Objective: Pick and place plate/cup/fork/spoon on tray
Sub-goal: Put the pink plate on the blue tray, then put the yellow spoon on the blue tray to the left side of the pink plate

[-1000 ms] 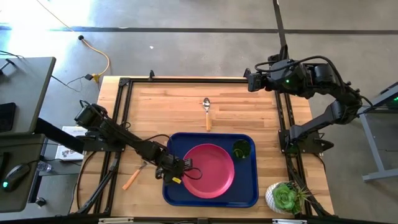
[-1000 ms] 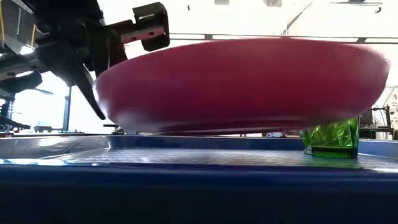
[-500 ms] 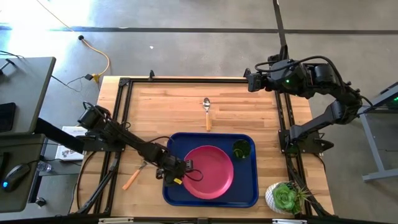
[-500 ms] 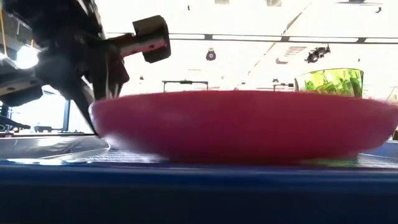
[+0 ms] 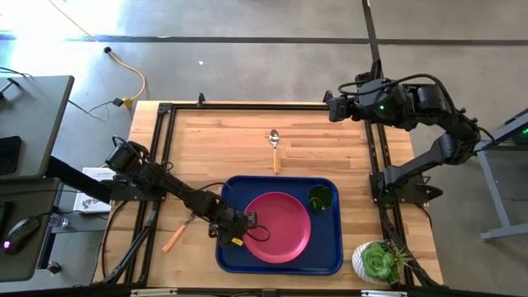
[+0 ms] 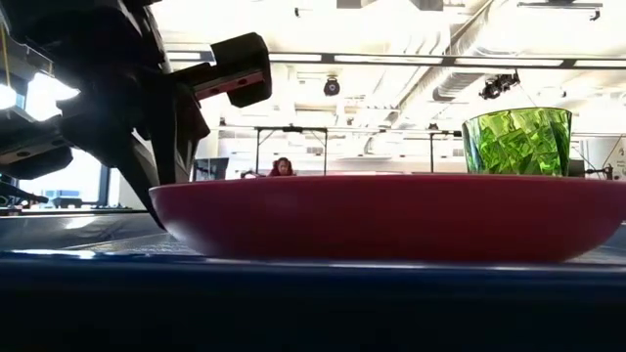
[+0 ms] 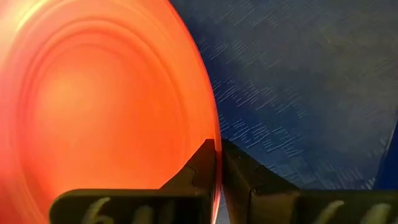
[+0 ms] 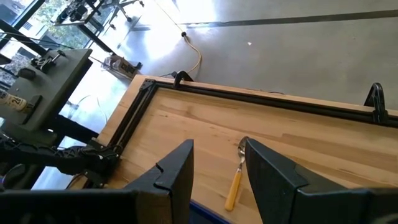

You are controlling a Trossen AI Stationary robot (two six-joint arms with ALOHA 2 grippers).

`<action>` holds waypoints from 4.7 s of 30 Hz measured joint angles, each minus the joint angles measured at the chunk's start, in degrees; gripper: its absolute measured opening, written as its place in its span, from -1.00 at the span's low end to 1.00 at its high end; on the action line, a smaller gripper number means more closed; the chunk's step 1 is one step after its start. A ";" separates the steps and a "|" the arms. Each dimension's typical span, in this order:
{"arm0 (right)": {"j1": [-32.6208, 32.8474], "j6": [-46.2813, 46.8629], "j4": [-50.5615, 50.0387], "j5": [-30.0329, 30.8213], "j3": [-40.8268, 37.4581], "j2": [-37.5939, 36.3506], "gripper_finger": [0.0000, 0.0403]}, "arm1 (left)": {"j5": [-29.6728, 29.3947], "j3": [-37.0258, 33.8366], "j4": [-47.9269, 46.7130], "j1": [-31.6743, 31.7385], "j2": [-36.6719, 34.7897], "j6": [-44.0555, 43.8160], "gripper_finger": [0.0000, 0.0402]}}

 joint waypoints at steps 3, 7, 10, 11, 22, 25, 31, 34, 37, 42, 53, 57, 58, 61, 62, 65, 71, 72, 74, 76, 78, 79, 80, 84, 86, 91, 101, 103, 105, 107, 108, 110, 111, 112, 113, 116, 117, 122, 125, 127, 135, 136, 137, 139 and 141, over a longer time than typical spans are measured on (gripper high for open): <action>0.00 0.02 0.02 0.00 0.00 0.00 -0.33 | -0.77 0.00 0.04 0.00 0.00 0.00 -0.94; -0.01 0.25 0.03 0.00 0.00 0.00 -0.33 | -1.80 0.00 -0.04 -0.21 0.02 0.01 -0.88; -0.02 0.33 0.03 -0.02 0.00 0.00 -0.33 | -3.25 0.00 -0.02 -0.72 0.02 0.00 -0.81; 0.00 0.35 0.04 -0.02 0.00 0.00 -0.33 | -3.41 0.00 -0.02 -0.92 0.02 0.00 -0.79; -0.02 0.48 0.04 -0.02 0.00 0.00 -0.33 | -8.50 0.00 -1.31 -3.54 0.09 -2.03 -0.64; 0.00 0.48 0.04 -0.02 0.00 0.00 -0.33 | -12.01 0.00 -1.28 -3.93 -0.16 -3.69 -0.64; -0.01 0.50 0.07 -0.02 0.00 0.00 -0.33 | -12.38 0.96 -1.73 -4.12 -1.18 -7.55 -0.64; 0.00 0.50 0.04 -0.02 0.00 -0.02 -0.33 | -12.57 2.08 -5.70 -4.40 -1.53 -7.65 -0.64; 0.00 0.50 0.04 -0.02 0.00 -0.02 -0.33 | -12.56 3.19 -7.58 -4.52 -1.57 -8.08 -0.64; 0.00 0.50 0.04 -0.26 0.00 -0.02 -0.33 | -13.84 4.28 -8.94 -4.63 -1.62 -10.24 -0.64; 0.00 0.52 0.54 -2.44 0.00 -0.02 -0.33 | -17.49 8.95 -20.31 -3.73 -5.45 -21.81 -0.64; 0.00 0.48 0.77 -2.78 0.00 0.36 -0.33 | -19.99 9.11 -23.16 -1.95 -8.84 -29.08 -0.64; 0.00 0.16 0.72 -3.12 0.00 0.56 -0.33 | -20.66 9.11 -23.82 -1.32 -9.81 -31.12 -0.64; -0.04 -1.27 0.58 -4.98 0.00 1.56 -0.33 | -23.15 9.11 -27.11 0.73 -12.93 -39.30 -0.64; -0.19 -1.54 0.53 -5.38 0.00 2.09 -0.33 | -23.93 9.11 -28.26 1.45 -14.11 -42.27 -0.64; -0.51 -2.83 0.27 -5.88 0.00 3.32 -0.33 | -25.73 9.11 -31.72 3.98 -17.53 -50.15 -0.64; -1.74 -10.82 0.96 -6.93 0.00 5.68 -0.33 | -29.21 9.09 -38.28 9.24 -24.41 -65.64 -0.64; -2.01 -11.89 0.96 -6.84 0.00 6.07 -0.33 | -29.54 9.09 -38.98 10.17 -25.42 -68.52 -0.64; -2.73 -14.13 0.96 -6.71 0.00 6.98 -0.33 | -29.70 9.09 -40.93 12.03 -27.63 -74.20 -0.64; -3.65 -15.68 0.97 -6.70 0.00 7.86 -0.33 | -30.25 9.09 -42.56 13.86 -29.40 -79.90 -0.64; -4.73 -16.86 1.35 -7.13 0.00 9.07 -0.33 | -30.61 9.08 -45.22 15.70 -31.19 -85.10 -0.64; -5.46 -17.69 1.36 -8.19 0.00 9.61 -0.33 | -30.90 9.07 -46.11 16.69 -31.93 -87.25 -0.64; -6.19 -18.45 1.30 -9.11 0.00 10.30 -0.33 | -31.35 9.07 -46.71 17.61 -32.61 -89.24 -0.64; -8.73 -23.16 1.33 -11.16 0.00 13.19 -0.33 | -32.88 9.07 -50.19 20.98 -34.70 -94.48 -0.64; -10.04 -25.45 1.31 -12.39 0.00 14.68 -0.33 | -32.83 9.05 -51.75 22.74 -35.63 -95.34 -0.64; -12.85 -28.99 1.31 -15.61 0.00 17.82 -0.33 | -33.71 9.07 -52.90 26.18 -37.02 -95.68 -0.64; -16.56 -25.50 1.33 -21.17 0.00 24.14 -0.33 | -33.62 9.07 -54.47 35.43 -37.29 -94.58 -0.64; -17.04 -23.55 1.35 -22.83 0.00 25.40 -0.33 | -33.65 9.07 -54.49 37.54 -37.29 -93.09 -0.64; -17.31 -22.15 1.63 -24.25 0.00 26.76 -0.33 | -33.61 9.07 -54.45 39.69 -37.29 -90.89 -0.64; -17.33 -20.72 1.69 -24.38 0.00 28.34 -0.33 | -33.58 9.07 -54.42 41.77 -37.29 -88.78 -0.64; -17.33 -20.24 1.71 -24.44 0.00 29.12 -0.33 | -33.56 9.07 -54.40 42.84 -37.29 -87.84 -0.64; -17.33 -18.36 1.78 -24.44 0.00 30.44 -0.33 | -33.58 9.07 -54.35 44.67 -37.29 -85.82 -0.64; -17.33 -17.49 1.81 -24.44 0.00 31.09 -0.33 | -33.56 9.07 -54.31 45.54 -37.29 -84.66 -0.64; -17.33 -16.45 1.83 -24.46 0.00 31.80 -0.33 | -33.56 9.07 -54.31 46.32 -37.29 -83.48 -0.64; -17.33 -15.34 1.83 -24.48 0.00 32.55 -0.33 | -33.57 9.07 -54.29 47.04 -37.29 -82.20 -0.64; -17.33 -13.07 2.15 -26.24 0.00 34.49 -0.33 | -33.55 9.07 -54.16 48.90 -37.29 -77.72 -0.64; -17.33 -13.02 2.66 -26.96 0.00 35.07 -0.33 | -33.56 9.07 -54.09 49.37 -37.29 -76.43 -0.64; -17.33 -11.29 5.02 -28.59 0.01 39.17 -0.33 | -31.82 9.07 -53.44 51.28 -37.27 -72.15 -0.64; -17.33 -9.78 6.36 -28.79 0.02 41.40 -0.33 | -30.27 9.07 -53.44 52.28 -37.27 -69.73 -0.64; -17.33 -8.36 6.67 -29.25 0.02 42.62 -0.33 | -29.67 9.07 -53.41 52.71 -37.27 -68.38 -0.64; -17.31 -5.57 7.61 -31.68 0.00 46.15 -0.33 | -29.01 9.07 -52.79 54.23 -37.24 -64.59 -0.64; -17.31 -5.51 7.65 -32.07 0.00 46.69 -0.33 | -28.99 9.07 -52.57 54.33 -37.24 -64.40 -0.64; -17.29 -5.53 7.63 -32.65 0.02 47.29 -0.33 | -28.87 9.07 -52.41 54.45 -37.24 -64.05 -0.64; -17.21 -5.53 7.61 -33.59 0.02 48.82 -0.33 | -28.79 9.07 -52.01 54.49 -37.24 -63.98 -0.64; -17.01 -5.49 7.48 -34.20 0.02 50.29 -0.33 | -28.79 9.07 -51.69 54.49 -37.24 -63.90 -0.64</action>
